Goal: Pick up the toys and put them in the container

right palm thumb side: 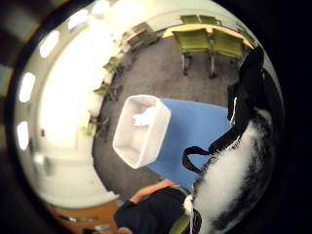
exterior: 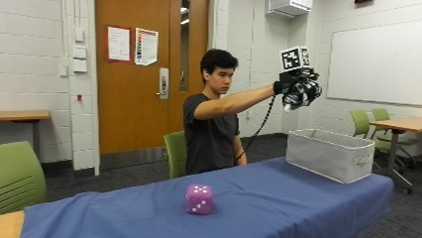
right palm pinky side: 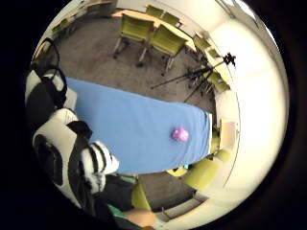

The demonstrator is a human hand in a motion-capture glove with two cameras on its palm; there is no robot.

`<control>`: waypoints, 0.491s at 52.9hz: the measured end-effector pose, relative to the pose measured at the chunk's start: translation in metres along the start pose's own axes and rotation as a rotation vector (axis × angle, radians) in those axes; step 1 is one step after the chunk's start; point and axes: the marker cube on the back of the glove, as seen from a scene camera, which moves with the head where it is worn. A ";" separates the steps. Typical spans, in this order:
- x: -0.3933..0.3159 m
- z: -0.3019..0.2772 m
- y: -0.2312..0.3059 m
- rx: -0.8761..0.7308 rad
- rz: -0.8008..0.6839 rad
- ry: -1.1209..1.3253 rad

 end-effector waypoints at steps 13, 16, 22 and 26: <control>-0.220 -0.006 -0.027 -0.004 -0.312 -0.141; -0.245 0.007 -0.035 -0.009 -0.256 -0.085; -0.215 0.021 -0.053 -0.043 -0.319 -0.228; -0.223 0.030 -0.053 -0.051 -0.359 -0.192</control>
